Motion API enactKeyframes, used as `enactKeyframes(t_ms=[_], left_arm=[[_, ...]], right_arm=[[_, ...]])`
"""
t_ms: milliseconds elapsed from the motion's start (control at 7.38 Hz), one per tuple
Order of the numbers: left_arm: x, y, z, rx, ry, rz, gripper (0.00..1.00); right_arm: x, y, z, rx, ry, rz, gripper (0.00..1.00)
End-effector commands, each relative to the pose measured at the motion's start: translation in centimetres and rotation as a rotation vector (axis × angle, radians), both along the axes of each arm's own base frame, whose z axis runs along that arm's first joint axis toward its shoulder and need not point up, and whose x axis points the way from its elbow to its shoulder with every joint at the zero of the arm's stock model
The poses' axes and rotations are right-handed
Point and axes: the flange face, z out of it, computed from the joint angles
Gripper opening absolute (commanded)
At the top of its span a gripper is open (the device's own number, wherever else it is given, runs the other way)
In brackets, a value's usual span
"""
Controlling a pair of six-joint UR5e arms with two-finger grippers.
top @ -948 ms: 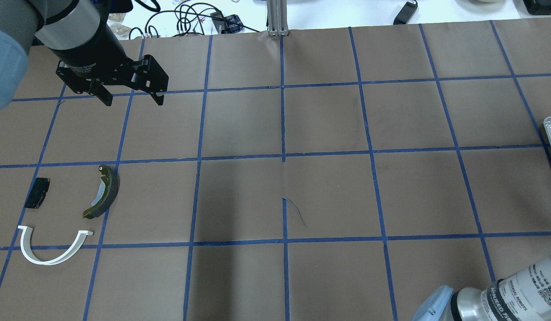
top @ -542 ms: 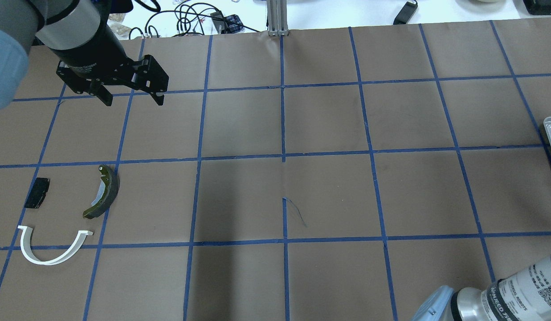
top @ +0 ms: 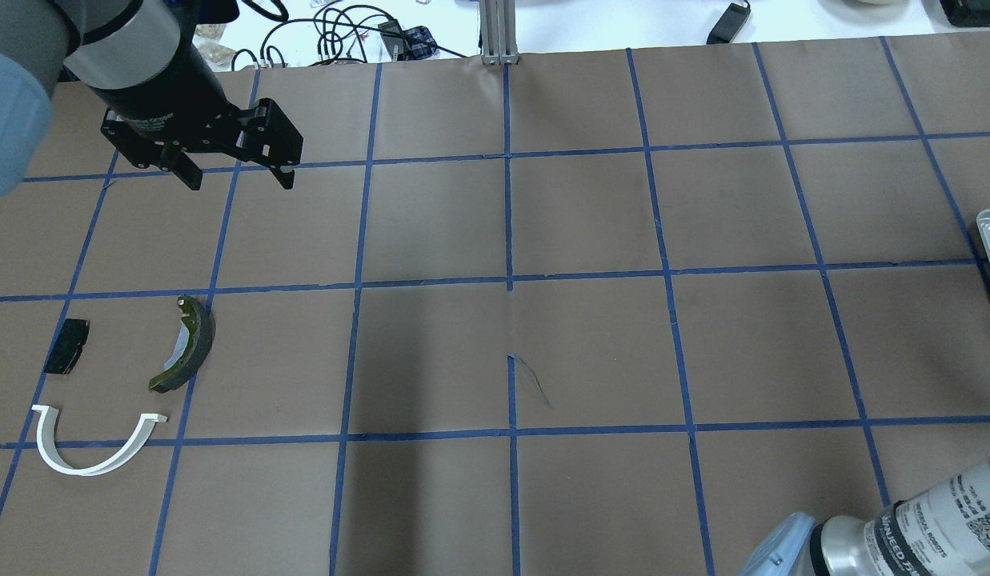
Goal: Place bearing gear from tray to pile
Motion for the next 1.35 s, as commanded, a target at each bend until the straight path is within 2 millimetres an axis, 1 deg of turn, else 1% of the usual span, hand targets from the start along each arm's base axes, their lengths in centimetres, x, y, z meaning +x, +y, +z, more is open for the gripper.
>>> enactKeyframes(t_ms=[0,135,271,406,542,677,813,948,1084,1219], left_arm=[[0.0,0.1,0.1,-0.002,0.0,0.0,1.0],[0.0,0.1,0.1,-0.002,0.0,0.0,1.0],[0.0,0.1,0.1,-0.002,0.0,0.0,1.0],[0.0,0.1,0.1,-0.002,0.0,0.0,1.0],[0.0,0.1,0.1,-0.002,0.0,0.0,1.0],[0.0,0.1,0.1,-0.002,0.0,0.0,1.0],[0.0,0.1,0.1,-0.002,0.0,0.0,1.0],[0.0,0.0,0.0,0.0,0.0,0.0,1.0],[0.0,0.0,0.0,0.0,0.0,0.0,1.0],[0.0,0.0,-0.1,0.002,0.0,0.0,1.0]], right_arm=[[0.0,0.0,0.2,0.001,0.001,0.008,0.26],[0.0,0.1,0.3,0.005,0.001,0.008,0.19],[0.5,0.2,1.6,0.01,-0.006,0.009,0.17],[2.1,0.2,5.8,0.001,-0.01,0.022,0.16],[5.3,-0.8,9.5,-0.008,-0.013,0.062,0.16],[10.5,-3.3,11.6,-0.008,-0.008,0.143,0.16],[16.9,-5.4,13.3,0.015,-0.036,0.206,0.16],[22.9,-6.8,14.9,0.028,-0.045,0.244,0.16],[30.3,-7.9,16.5,0.04,-0.047,0.325,0.16],[38.4,-8.1,16.9,0.089,-0.08,0.446,0.17]])
